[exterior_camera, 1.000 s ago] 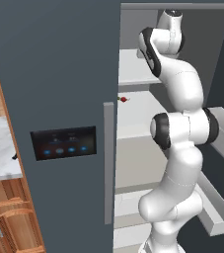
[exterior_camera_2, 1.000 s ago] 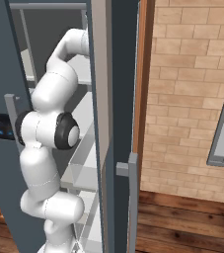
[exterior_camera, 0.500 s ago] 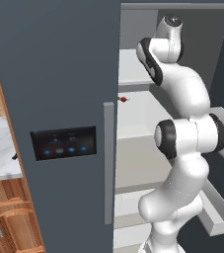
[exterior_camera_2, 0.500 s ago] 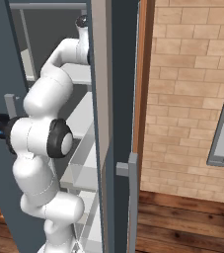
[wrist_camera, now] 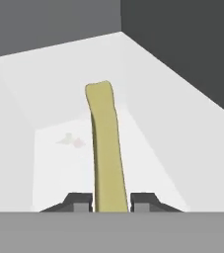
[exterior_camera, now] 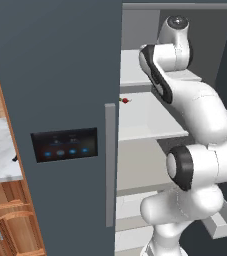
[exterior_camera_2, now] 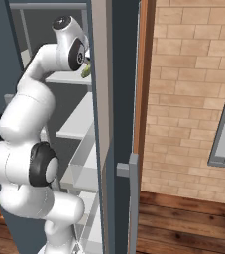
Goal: Retrieve the butter from the fridge and place it on a plate on the dining table. Then retrieve the butter knife by the fridge and place it near the plate.
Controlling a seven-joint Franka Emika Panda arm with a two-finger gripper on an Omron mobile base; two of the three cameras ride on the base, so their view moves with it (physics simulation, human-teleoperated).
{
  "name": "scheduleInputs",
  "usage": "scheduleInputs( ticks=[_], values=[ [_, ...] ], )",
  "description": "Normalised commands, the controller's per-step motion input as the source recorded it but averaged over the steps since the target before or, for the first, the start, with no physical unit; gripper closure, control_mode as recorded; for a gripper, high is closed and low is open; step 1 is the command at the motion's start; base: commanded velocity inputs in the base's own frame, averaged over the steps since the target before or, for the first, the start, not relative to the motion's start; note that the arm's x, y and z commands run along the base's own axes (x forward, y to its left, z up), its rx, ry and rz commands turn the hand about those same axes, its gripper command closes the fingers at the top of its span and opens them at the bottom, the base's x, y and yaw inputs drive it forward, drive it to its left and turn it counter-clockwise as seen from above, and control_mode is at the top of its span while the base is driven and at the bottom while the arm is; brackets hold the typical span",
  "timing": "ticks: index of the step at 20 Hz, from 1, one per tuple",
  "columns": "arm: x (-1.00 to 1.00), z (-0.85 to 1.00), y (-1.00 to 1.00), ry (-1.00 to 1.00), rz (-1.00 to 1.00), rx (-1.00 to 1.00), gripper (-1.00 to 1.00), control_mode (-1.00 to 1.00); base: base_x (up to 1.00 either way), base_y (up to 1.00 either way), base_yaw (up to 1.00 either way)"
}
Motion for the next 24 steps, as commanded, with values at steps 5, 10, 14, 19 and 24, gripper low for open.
scheduleInputs(
  ticks=[5, 10, 14, 19, 24],
  values=[
    [-1.0, 0.0, 0.44, 0.07, 0.04, 0.0, 1.0, -1.0, 0.0, 0.0, 0.0],
    [-1.0, 0.0, 0.38, 0.09, 0.03, 0.0, 1.0, -1.0, 0.0, 0.0, 0.0],
    [-1.0, 0.0, 0.2, 0.11, 0.0, 0.0, 1.0, -1.0, 0.0, 0.0, 0.0],
    [-1.0, -0.03, 0.02, 0.11, 0.03, 0.0, 1.0, -1.0, 0.0, 0.0, 0.0],
    [-1.0, -0.31, -0.01, 0.09, 0.11, 0.0, 1.0, -1.0, 0.0, 0.0, 0.0]
  ],
)
